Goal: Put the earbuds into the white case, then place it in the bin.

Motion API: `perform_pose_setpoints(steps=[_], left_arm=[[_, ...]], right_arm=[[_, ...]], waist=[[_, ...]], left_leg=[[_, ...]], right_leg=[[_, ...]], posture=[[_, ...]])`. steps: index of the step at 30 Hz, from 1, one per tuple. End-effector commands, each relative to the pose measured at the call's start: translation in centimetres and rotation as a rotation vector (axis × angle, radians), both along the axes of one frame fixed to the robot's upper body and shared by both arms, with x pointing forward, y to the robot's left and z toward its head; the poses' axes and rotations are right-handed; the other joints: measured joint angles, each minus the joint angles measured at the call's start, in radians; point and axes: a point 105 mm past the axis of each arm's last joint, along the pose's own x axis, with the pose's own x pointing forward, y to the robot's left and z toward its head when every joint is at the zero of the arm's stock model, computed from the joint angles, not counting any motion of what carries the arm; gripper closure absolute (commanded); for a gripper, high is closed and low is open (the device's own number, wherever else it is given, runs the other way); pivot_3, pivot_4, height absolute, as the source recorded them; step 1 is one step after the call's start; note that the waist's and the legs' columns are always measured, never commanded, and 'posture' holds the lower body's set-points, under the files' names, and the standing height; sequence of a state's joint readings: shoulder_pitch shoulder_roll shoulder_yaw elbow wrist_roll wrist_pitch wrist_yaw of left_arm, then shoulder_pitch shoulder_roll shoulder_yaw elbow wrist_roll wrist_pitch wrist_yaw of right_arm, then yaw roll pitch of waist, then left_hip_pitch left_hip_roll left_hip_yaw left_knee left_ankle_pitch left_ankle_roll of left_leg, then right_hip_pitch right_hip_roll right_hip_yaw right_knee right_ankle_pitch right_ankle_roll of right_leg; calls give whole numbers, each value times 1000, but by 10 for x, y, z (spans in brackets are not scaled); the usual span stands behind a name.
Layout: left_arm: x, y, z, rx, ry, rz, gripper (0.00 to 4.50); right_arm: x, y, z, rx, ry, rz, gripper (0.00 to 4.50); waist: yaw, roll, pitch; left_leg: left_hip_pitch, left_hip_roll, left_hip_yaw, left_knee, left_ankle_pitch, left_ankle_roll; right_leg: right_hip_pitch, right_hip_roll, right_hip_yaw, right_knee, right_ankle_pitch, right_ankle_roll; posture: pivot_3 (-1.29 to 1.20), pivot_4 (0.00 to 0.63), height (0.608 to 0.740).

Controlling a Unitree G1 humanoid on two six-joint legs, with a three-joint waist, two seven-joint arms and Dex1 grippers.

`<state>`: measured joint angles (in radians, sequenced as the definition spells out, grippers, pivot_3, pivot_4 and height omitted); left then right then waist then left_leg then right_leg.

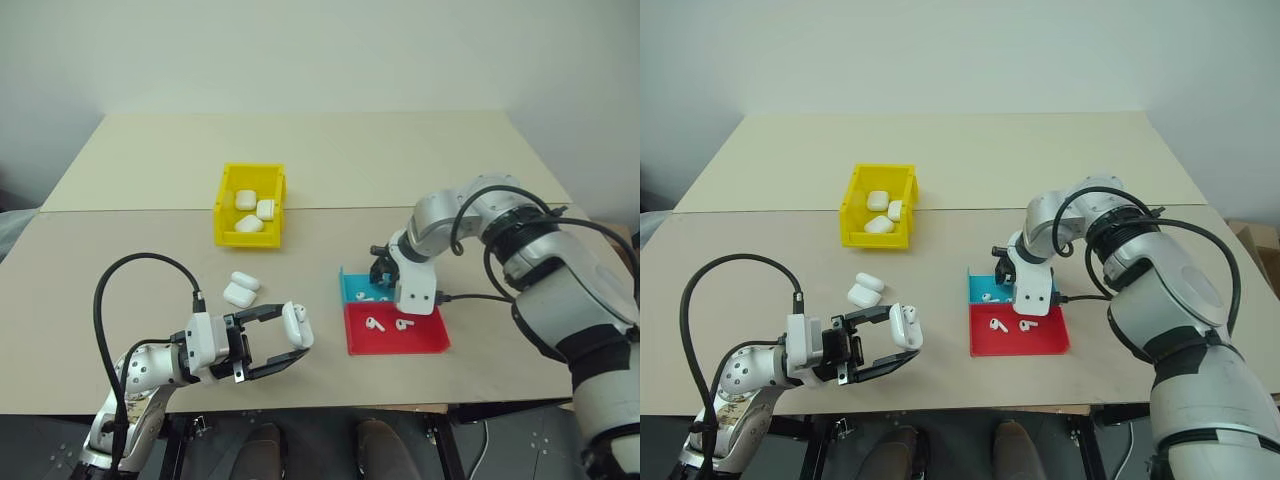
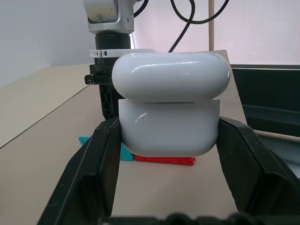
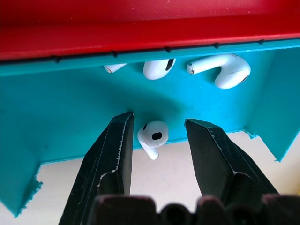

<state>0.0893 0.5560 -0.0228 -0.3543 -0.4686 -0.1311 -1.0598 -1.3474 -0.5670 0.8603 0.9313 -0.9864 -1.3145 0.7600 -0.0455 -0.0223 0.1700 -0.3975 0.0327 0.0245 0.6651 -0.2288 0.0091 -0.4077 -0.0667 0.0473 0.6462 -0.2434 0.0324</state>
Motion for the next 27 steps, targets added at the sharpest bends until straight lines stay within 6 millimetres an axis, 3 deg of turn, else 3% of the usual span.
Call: perform_pose_setpoints(steps=[1, 27], left_arm=[[-3, -2, 8, 2, -43, -11, 1732], [-4, -3, 6, 9, -44, -14, 1732]], right_arm=[[4, 4, 9, 1, -37, 13, 2315], [8, 1, 4, 1, -48, 11, 2315]], waist=[[0, 0, 0], [0, 0, 0]], left_leg=[[0, 0, 0, 0, 0, 0], [0, 0, 0, 0, 0, 0]], right_leg=[[0, 0, 0, 0, 0, 0], [0, 0, 0, 0, 0, 0]], posture=[[0, 150, 740], [0, 150, 740]])
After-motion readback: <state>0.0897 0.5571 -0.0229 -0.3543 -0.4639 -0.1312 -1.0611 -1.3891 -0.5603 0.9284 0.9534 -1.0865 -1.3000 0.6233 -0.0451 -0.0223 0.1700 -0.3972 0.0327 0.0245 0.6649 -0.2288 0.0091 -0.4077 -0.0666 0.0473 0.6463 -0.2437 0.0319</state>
